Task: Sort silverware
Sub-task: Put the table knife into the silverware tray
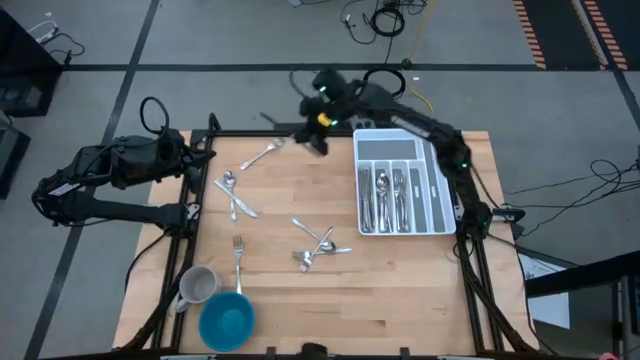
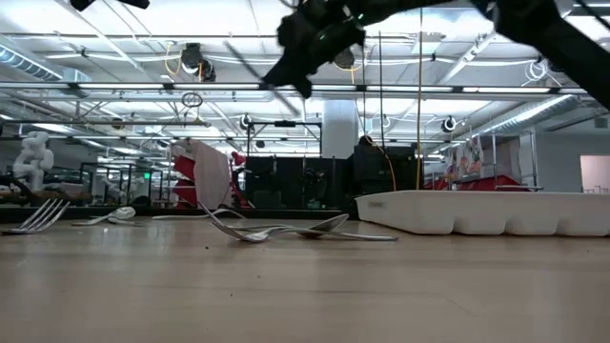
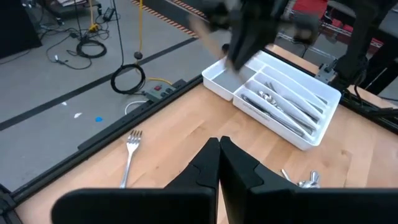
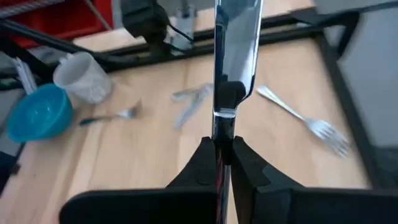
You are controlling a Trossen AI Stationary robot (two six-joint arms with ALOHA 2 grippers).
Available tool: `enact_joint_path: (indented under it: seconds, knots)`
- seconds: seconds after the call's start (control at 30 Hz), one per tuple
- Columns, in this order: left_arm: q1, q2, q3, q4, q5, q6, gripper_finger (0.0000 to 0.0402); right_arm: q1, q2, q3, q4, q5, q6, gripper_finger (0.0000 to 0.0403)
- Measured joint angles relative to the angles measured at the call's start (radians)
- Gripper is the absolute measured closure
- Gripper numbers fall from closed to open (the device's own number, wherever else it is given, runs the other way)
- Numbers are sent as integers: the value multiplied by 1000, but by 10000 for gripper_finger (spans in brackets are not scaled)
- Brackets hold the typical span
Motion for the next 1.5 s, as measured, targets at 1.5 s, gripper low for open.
enact_joint_path:
  seconds: [1.5]
  knots:
    - [0, 0, 0, 65, -7, 28, 391, 217, -860, -1169, 244, 740, 1133, 403]
